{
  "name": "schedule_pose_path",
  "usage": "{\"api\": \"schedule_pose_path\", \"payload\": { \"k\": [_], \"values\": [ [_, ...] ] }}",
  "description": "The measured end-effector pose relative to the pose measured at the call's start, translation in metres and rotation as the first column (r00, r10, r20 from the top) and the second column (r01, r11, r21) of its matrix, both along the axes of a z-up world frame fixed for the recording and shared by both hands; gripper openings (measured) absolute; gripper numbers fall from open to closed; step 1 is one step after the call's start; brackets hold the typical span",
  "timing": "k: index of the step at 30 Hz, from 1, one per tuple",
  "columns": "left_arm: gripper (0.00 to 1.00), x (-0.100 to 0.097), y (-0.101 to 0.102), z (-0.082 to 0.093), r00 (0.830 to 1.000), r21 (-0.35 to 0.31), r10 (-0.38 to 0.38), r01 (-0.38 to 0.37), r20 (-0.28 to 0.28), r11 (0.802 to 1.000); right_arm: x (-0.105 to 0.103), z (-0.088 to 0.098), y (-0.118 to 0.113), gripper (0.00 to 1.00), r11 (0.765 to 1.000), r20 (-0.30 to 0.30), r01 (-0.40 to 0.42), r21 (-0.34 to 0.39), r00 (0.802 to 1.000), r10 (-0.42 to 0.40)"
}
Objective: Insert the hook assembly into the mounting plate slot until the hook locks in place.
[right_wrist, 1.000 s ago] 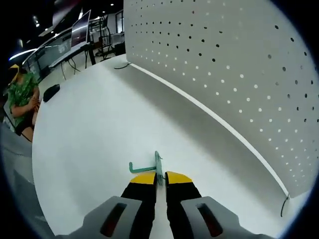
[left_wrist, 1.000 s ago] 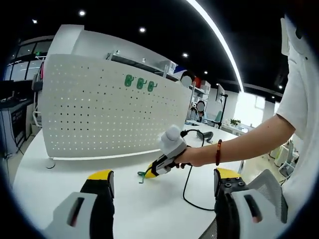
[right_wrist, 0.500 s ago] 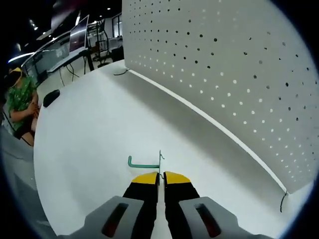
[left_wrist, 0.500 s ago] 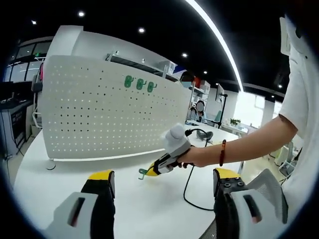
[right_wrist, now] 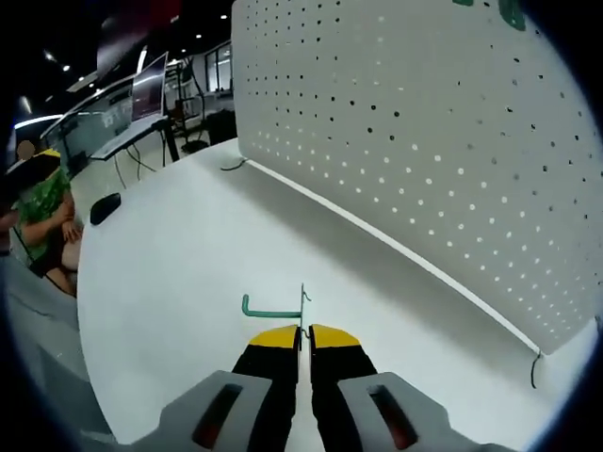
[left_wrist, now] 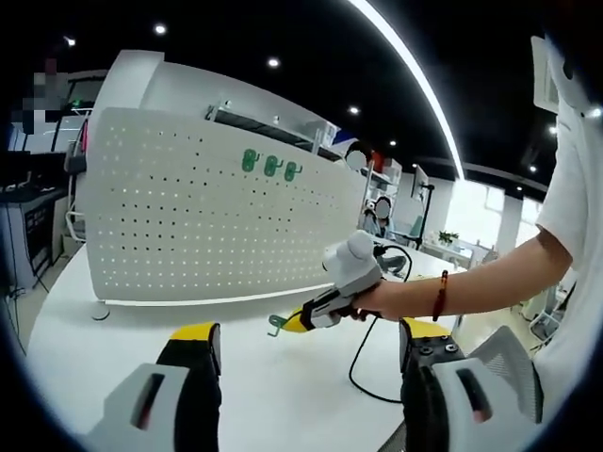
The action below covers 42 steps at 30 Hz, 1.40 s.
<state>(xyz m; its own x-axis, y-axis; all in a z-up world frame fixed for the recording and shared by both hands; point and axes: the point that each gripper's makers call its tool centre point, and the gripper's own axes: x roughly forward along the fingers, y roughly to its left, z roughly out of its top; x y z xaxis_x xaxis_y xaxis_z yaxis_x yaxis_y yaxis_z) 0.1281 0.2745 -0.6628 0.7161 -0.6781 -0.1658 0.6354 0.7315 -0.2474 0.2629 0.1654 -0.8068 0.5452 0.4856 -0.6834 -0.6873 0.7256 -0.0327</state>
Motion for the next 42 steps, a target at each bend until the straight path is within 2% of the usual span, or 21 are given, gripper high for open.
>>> {"api": "schedule_pose_path", "payload": {
  "k": [2, 6, 16, 20, 22, 28, 32, 40, 42],
  "values": [
    [0.79, 0.0, -0.002, 0.003, 1.0, -0.033, -0.003, 0.003, -0.008, 0.999, -0.005, 0.003, 0.001, 0.02, 1.0, 0.0, 0.012, 0.016, 1.0, -0.012],
    [0.78, 0.0, -0.004, 0.002, 1.0, -0.017, -0.012, 0.012, -0.006, 1.0, -0.013, 0.011, 0.004, 0.02, 0.998, 0.003, 0.027, 0.054, 1.0, -0.027],
    [0.78, 0.0, -0.014, 0.009, 0.999, -0.034, -0.033, 0.033, 0.0, 0.999, -0.029, 0.032, 0.003, 0.02, 0.988, 0.033, 0.062, 0.138, 0.997, -0.067],
    [0.78, -0.002, -0.018, 0.011, 0.999, -0.037, -0.039, 0.039, 0.0, 0.999, -0.03, 0.047, 0.004, 0.02, 0.98, 0.088, 0.059, 0.191, 0.993, -0.076],
    [0.78, -0.004, -0.019, 0.012, 0.999, -0.041, -0.041, 0.04, 0.0, 0.998, -0.034, 0.049, 0.002, 0.02, 0.978, 0.074, 0.072, 0.194, 0.993, -0.088],
    [0.76, -0.007, -0.023, 0.01, 0.999, -0.046, -0.046, 0.045, -0.018, 0.998, -0.04, 0.064, 0.001, 0.02, 0.968, 0.111, 0.08, 0.236, 0.988, -0.108],
    [0.76, -0.008, -0.026, 0.011, 0.998, -0.056, -0.051, 0.049, -0.028, 0.997, -0.045, 0.08, 0.005, 0.02, 0.96, 0.16, 0.057, 0.275, 0.982, -0.104],
    [0.72, -0.005, -0.029, 0.012, 0.998, -0.079, -0.054, 0.05, -0.045, 0.996, -0.059, 0.098, 0.016, 0.02, 0.951, 0.21, 0.007, 0.31, 0.975, -0.075],
    [0.71, -0.005, -0.03, 0.012, 0.997, -0.085, -0.053, 0.048, -0.051, 0.995, -0.063, 0.104, 0.021, 0.02, 0.941, 0.224, -0.017, 0.339, 0.973, -0.063]
  ]
}}
